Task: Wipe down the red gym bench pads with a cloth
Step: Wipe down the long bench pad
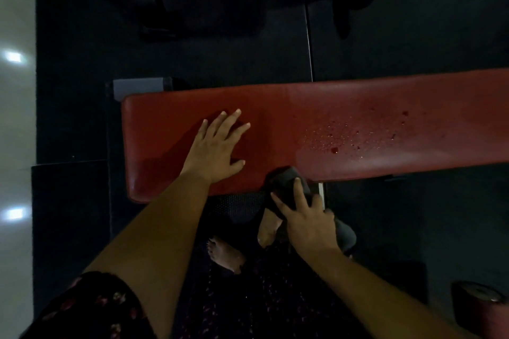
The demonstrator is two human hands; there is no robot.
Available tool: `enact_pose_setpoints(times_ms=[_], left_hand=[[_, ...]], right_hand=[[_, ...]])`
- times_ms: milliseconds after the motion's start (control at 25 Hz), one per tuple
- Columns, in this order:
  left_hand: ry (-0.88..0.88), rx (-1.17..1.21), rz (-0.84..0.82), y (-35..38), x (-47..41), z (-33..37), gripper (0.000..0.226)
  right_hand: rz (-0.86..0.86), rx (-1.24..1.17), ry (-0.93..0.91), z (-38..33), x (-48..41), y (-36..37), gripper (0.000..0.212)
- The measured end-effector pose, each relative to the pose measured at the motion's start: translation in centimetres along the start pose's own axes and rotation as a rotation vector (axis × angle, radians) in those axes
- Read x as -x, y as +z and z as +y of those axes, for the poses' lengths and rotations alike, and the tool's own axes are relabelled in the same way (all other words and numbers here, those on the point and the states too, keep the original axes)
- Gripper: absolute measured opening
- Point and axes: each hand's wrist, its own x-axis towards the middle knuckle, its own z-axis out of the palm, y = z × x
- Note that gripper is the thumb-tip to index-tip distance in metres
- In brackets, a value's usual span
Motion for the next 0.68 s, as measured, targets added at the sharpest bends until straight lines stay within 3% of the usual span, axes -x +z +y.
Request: enact_pose_setpoints(times_ms=[200,360,480,680], left_hand=[[-0.023,0.005,-0.057,-0.4,-1.2,-0.2,0.092],[-0.049,-0.037,-0.049,-0.8,-1.4,-0.2,0.095],[-0.038,-0.047,-0.045,-0.7,-1.2,-0.2,0.093],[0.002,-0.107,-0.089,-1.1,-1.5,-0.5,0.094]], right_hand=[[0.124,0.073,-0.013,4.4,-4.9,-2.9,0.068],[0.191,0.072,-0.083,3.5,-11.6,-8.5,0.055],[0.196,0.062,-0.017,2.9,-15.0,-11.0,0.057],[0.129,-0.188,0.164,3.4,-16.9,-13.2,0.067]])
